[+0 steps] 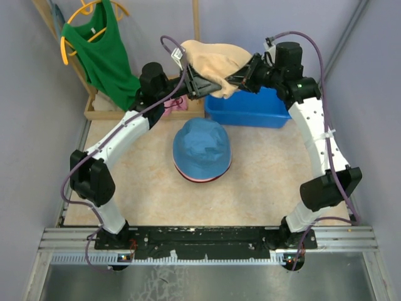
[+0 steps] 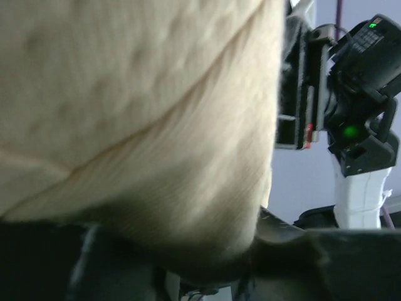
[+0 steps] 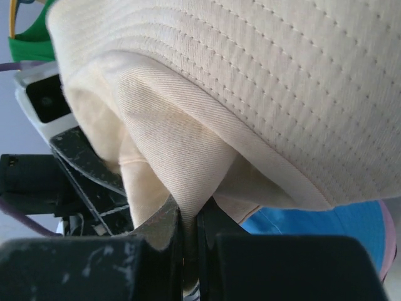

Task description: Stack the hats

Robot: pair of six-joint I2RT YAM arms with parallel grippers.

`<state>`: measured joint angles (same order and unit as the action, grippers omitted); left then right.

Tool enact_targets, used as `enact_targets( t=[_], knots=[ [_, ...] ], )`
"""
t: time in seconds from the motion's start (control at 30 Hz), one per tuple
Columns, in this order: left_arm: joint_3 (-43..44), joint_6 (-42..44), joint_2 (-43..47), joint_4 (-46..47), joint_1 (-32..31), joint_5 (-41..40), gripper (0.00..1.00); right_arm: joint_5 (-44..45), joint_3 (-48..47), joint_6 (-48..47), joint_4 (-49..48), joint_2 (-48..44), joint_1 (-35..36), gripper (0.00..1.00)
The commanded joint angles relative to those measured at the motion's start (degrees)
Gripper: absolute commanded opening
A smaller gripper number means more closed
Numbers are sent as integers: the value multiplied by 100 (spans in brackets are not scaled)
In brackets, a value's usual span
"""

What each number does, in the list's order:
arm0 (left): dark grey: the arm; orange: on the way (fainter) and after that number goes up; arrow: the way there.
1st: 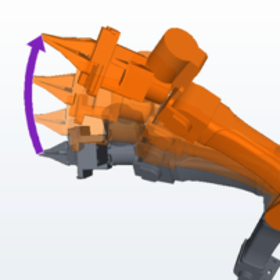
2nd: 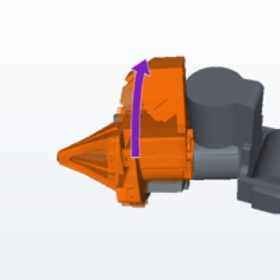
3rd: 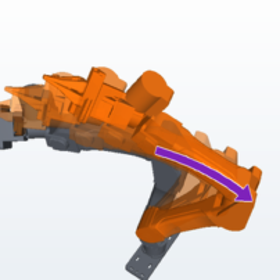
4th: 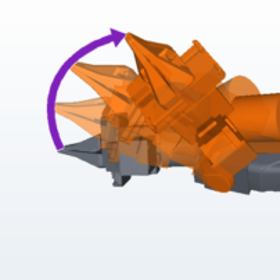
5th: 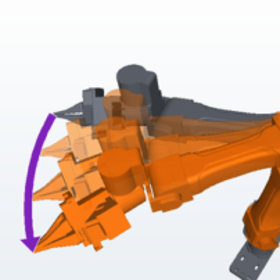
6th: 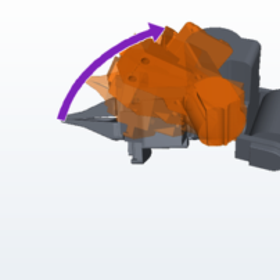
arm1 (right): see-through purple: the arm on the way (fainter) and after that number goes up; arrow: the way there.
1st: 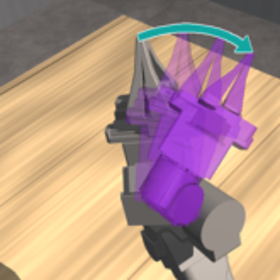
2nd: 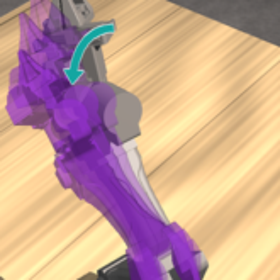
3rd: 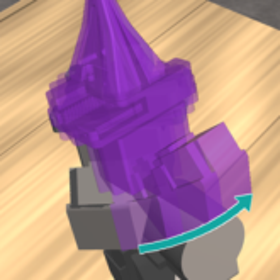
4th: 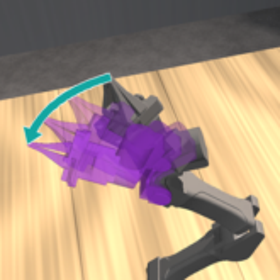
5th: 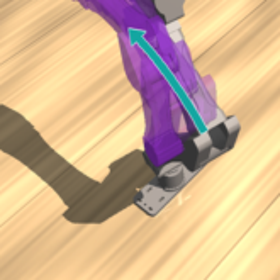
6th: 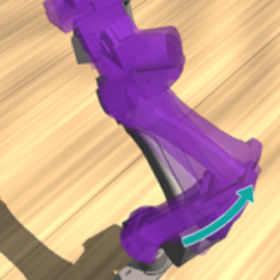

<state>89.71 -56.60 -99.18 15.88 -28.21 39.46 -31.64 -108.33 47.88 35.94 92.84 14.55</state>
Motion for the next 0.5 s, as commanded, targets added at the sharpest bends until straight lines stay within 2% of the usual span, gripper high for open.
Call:
enact_targets(
  t=[0.0, 0.1, 0.23, 0.3, 0.37, 0.47],
  knots=[
    [692, -245, -222, -186, -80, 63, 30, -55, -6, -224, -160, -200, 48, 0],
    [1095, -541, -394, -515, -83, 85, 19, -15, -119, -492, -3, -185, 48, 0],
    [1438, -1239, -527, -754, -87, 33, 6, 239, -286, -1086, 238, -241, 45, 30],
    [1680, -1494, -639, -860, -80, 72, 3, 383, -293, -1514, 258, -335, 48, 54],
    [2039, -1642, -823, -1075, -87, 158, 1, 572, -290, -1941, 244, -480, 48, 71],
    [2399, -1776, -1023, -1280, -84, 215, 1, 969, -192, -2664, 211, -825, 54, 87]
  ],
)
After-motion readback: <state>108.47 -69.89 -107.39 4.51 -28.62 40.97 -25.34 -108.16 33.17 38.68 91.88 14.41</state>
